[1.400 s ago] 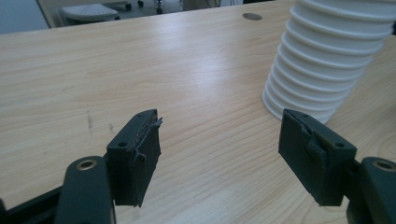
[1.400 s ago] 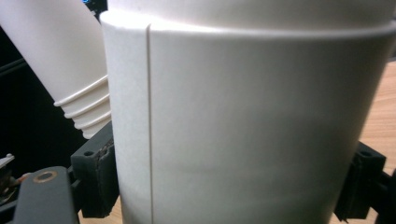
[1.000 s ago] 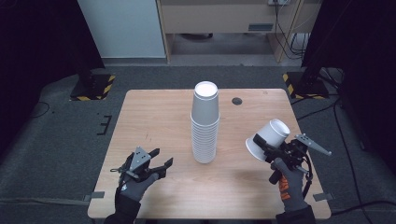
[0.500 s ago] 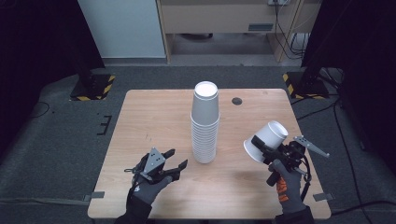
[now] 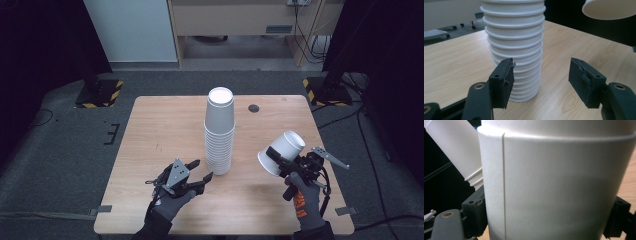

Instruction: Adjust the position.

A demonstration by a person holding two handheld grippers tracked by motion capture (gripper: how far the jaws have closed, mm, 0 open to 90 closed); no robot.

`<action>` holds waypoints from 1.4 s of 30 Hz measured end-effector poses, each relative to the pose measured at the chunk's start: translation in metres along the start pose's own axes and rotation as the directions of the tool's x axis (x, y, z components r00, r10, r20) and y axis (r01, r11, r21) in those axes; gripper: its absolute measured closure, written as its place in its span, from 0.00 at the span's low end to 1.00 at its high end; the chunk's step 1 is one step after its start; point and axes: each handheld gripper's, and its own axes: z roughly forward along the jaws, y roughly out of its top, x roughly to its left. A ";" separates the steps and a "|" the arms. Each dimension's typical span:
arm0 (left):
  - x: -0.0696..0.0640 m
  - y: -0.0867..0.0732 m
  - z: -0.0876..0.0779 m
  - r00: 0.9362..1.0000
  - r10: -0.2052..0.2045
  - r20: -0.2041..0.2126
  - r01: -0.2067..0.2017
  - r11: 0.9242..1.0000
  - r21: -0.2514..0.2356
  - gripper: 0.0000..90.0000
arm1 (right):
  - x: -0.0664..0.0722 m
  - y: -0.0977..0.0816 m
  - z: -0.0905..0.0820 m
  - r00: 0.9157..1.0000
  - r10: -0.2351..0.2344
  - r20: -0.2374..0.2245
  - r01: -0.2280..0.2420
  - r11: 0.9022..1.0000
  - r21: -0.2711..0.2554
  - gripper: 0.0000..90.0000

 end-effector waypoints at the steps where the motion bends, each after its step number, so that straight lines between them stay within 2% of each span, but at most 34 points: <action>1: -0.002 0.001 0.002 1.000 0.005 0.004 -0.005 1.000 -0.003 0.40 | 0.000 0.000 0.000 1.000 -0.004 0.001 0.004 1.000 -0.001 0.18; 20: -0.030 0.016 0.037 0.997 0.018 0.073 -0.016 1.000 -0.024 0.41 | 0.001 -0.003 0.000 1.000 0.003 -0.006 -0.003 1.000 0.002 0.18; 31: -0.039 0.023 0.054 0.996 0.034 0.087 -0.031 0.999 -0.034 0.41 | 0.003 -0.004 0.002 1.000 0.005 -0.016 -0.005 1.000 0.006 0.18; 42: -0.051 0.030 0.076 0.994 0.033 0.108 -0.028 0.998 -0.051 0.42 | 0.004 -0.005 0.003 1.000 0.011 -0.026 -0.011 1.000 0.014 0.18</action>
